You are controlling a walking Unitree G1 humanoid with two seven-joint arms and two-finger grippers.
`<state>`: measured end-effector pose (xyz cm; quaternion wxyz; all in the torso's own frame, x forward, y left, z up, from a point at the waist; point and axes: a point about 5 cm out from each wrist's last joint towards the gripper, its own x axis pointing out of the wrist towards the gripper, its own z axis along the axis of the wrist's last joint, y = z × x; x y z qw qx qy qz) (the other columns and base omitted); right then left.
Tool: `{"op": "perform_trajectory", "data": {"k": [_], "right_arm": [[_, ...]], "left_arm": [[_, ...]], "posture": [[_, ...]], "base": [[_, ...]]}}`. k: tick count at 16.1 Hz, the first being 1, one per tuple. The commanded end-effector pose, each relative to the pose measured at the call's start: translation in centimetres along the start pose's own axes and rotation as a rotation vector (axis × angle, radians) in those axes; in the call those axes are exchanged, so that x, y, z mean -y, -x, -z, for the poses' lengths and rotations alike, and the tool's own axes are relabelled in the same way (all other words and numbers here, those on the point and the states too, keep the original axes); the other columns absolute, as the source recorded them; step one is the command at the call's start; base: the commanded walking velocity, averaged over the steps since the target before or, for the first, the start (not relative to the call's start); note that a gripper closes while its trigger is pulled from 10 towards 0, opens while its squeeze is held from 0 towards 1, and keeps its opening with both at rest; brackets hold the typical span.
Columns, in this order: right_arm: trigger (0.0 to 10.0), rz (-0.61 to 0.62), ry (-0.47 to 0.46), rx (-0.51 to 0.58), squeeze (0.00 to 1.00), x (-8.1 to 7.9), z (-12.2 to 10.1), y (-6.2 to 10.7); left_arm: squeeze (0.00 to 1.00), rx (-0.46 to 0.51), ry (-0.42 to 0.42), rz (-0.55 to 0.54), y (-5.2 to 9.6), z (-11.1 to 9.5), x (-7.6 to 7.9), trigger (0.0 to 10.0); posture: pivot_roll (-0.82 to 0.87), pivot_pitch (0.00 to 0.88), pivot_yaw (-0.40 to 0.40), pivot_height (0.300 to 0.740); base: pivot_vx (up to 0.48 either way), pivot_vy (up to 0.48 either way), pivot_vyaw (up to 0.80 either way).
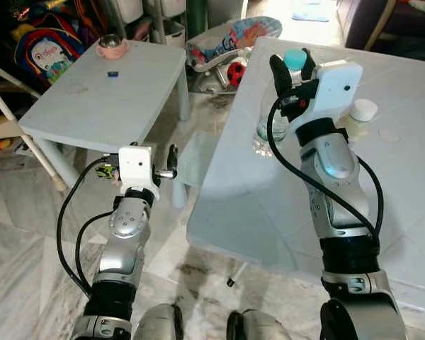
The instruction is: Restocking fridge
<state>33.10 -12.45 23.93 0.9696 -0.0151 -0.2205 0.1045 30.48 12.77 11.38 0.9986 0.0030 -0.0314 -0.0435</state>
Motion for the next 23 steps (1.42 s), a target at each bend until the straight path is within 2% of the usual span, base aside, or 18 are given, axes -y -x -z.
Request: {"op": "perform_trajectory", "data": {"k": [1,2,3,4,13,16,20,23], "right_arm": [[4.5,-0.006,0.003,0.051,0.0,-0.3,-1.2,-0.2],[2.7,-0.004,0.001,0.052,0.0,-0.3,-1.2,-0.1],[2.7,-0.004,0.001,0.052,0.0,-0.4,-1.2,-0.1],[10.0,0.0,-0.002,0.044,0.0,-0.5,-1.0,0.2],[10.0,0.008,-0.028,0.008,0.0,-0.5,0.0,1.3],[10.0,-0.038,-0.027,0.022,0.0,-1.0,-0.2,1.3],[10.0,-0.08,-0.019,0.013,0.0,-1.4,0.1,1.7],[10.0,-0.084,0.0,-0.056,0.0,-1.0,2.0,3.2]], "left_arm": [[0.0,-0.007,-0.012,-0.006,-0.2,-0.1,-0.1,10.0],[0.0,-0.009,-0.013,-0.008,-0.2,-0.1,-0.1,10.0],[0.0,-0.009,-0.013,-0.008,-0.2,-0.1,-0.1,10.0],[0.0,-0.012,-0.015,-0.01,-0.1,0.0,-0.2,10.0],[0.0,-0.025,-0.011,-0.015,-0.1,0.3,0.1,10.0],[0.0,-0.025,-0.012,-0.017,-0.3,0.3,0.2,10.0],[0.0,-0.023,-0.016,-0.021,-0.3,0.3,0.3,10.0],[0.0,-0.02,-0.043,-0.036,-0.2,0.4,-0.1,10.0]], "posture": [[0.0,0.108,0.029,0.74],[0.0,0.108,0.029,0.74],[0.0,0.109,0.029,0.74],[0.0,0.109,0.029,0.74],[-0.01,0.091,0.019,0.74],[-0.01,0.087,0.017,0.74],[-0.01,0.084,0.014,0.74],[-0.01,0.082,0.012,0.74]], "base": [[-0.247,0.0,0.0],[-0.259,0.0,0.0],[-0.259,0.0,0.0],[-0.285,0.0,0.0],[-0.338,0.0,0.0],[-0.354,0.0,0.0],[-0.354,0.0,0.7],[0.0,0.0,0.79]]}}
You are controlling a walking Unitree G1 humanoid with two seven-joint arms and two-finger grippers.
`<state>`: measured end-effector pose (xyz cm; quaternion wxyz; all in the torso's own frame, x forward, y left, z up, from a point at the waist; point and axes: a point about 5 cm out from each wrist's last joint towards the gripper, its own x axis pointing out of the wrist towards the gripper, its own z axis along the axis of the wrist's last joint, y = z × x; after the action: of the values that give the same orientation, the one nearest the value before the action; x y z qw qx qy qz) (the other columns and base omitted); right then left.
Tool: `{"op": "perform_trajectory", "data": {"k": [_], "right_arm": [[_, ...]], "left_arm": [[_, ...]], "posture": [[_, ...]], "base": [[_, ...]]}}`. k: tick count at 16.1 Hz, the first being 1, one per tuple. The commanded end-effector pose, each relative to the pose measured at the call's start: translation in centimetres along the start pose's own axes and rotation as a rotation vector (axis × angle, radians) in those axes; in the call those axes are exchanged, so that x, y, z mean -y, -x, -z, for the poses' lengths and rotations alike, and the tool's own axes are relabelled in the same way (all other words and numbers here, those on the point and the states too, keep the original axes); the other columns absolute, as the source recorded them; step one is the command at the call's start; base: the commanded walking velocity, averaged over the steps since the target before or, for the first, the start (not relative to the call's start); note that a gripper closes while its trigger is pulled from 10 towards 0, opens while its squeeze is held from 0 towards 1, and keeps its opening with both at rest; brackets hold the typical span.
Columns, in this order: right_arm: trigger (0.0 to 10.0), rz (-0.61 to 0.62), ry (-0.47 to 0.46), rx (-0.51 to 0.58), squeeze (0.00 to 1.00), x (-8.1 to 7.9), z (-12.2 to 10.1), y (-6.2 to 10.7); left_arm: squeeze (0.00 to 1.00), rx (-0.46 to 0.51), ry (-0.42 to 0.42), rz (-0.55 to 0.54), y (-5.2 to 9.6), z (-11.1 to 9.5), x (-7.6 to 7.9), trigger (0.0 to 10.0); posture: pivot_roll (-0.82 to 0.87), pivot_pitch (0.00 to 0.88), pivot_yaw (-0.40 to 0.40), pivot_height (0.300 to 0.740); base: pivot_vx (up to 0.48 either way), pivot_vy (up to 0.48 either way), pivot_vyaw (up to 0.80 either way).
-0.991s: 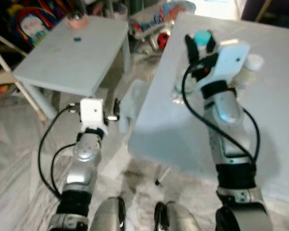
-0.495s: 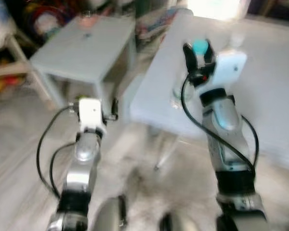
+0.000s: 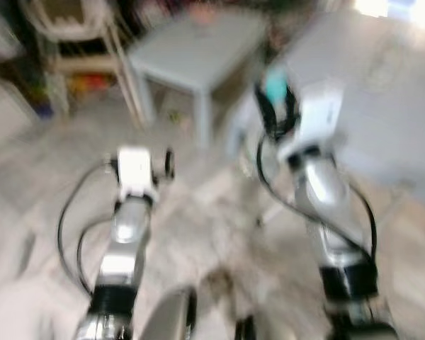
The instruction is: Restocking fridge
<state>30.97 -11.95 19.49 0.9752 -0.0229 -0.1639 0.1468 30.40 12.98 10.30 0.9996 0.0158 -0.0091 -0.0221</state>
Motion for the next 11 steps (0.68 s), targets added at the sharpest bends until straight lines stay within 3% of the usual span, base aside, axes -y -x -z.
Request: {"op": "perform_trajectory", "data": {"k": [1,6,11], "right_arm": [[10.0,0.006,0.019,0.039,0.0,0.4,-0.7,0.0],[10.0,0.017,0.026,-0.042,0.0,0.8,1.4,2.0],[10.0,-0.003,0.021,-0.063,0.0,0.4,2.2,2.7]], "left_arm": [[0.0,0.024,-0.024,0.0,-0.3,-0.6,0.0,10.0],[0.0,0.002,-0.112,-0.093,0.6,0.1,-2.5,10.0],[0.0,-0.005,-0.112,-0.084,0.3,0.3,-2.0,10.0]], "posture": [[-0.01,0.082,0.012,0.74],[-0.01,0.077,0.016,0.74],[-0.01,0.062,0.012,0.74]], "base": [[0.0,0.0,0.79],[0.0,0.0,0.79],[0.0,-0.244,0.79]]}}
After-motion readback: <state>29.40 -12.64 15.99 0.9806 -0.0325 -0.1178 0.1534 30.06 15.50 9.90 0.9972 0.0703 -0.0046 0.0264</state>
